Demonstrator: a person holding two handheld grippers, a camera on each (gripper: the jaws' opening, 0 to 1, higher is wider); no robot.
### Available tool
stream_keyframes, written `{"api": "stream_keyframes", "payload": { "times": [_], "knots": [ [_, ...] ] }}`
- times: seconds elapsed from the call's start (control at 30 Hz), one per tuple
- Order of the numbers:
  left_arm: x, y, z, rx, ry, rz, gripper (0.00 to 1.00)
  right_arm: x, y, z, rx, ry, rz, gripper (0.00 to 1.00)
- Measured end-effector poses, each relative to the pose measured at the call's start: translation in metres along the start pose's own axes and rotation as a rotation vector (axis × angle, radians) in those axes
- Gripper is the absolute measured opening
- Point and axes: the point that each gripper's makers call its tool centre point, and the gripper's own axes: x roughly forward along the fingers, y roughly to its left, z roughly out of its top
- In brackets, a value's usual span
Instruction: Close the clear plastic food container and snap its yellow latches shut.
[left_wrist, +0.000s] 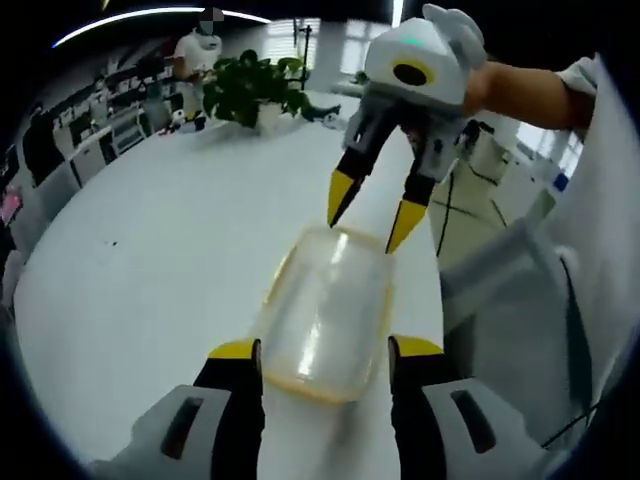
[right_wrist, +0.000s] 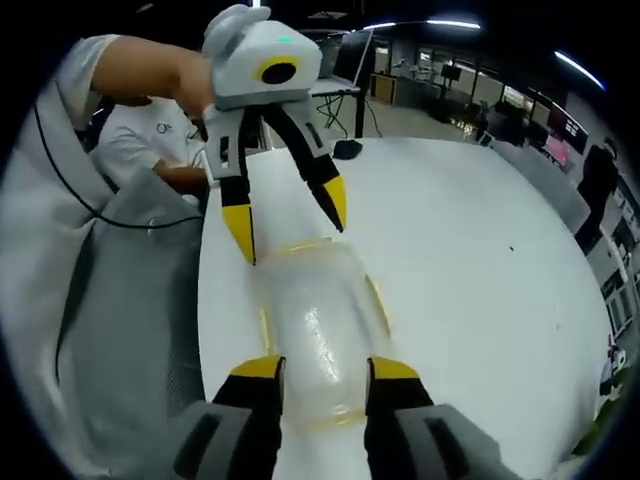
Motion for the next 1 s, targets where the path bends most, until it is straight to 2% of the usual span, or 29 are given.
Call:
{"api": "stream_keyframes", "payload": {
  "times": [0.07, 0.1, 0.2, 0.3, 0.4, 0.5, 0.57, 0.77, 1.0],
  "knots": [
    [0.003, 0.0, 0.001, 0.041, 0.013, -0.008, 0.46, 0.002, 0.0, 0.001, -0.02, 0.001, 0.004, 0.28],
    [0.005, -0.001, 0.003, 0.086, 0.01, -0.015, 0.46, 0.002, 0.0, 0.002, -0.028, 0.0, 0.005, 0.28],
    [0.01, 0.0, 0.008, 0.145, -0.001, -0.005, 0.42, 0.005, -0.001, 0.006, -0.051, -0.01, 0.004, 0.27],
    [0.015, 0.0, 0.009, 0.143, 0.009, -0.01, 0.43, 0.009, -0.003, 0.012, -0.059, -0.019, 0.009, 0.28],
    [0.021, -0.003, 0.011, 0.215, 0.028, -0.024, 0.39, 0.013, -0.006, 0.014, -0.072, -0.013, 0.007, 0.27],
    [0.026, -0.006, 0.017, 0.199, 0.003, -0.047, 0.38, 0.018, -0.008, 0.014, -0.075, -0.012, 0.011, 0.28],
    [0.029, -0.013, 0.023, 0.231, -0.025, -0.083, 0.34, 0.019, -0.008, 0.017, -0.086, -0.024, 0.016, 0.28],
    [0.039, -0.011, 0.022, 0.263, 0.005, -0.073, 0.32, 0.026, -0.013, 0.013, -0.091, 0.004, 0.02, 0.3],
    [0.049, -0.012, 0.019, 0.267, 0.018, -0.077, 0.31, 0.032, -0.013, 0.014, -0.092, 0.005, 0.047, 0.31]
  ]
}}
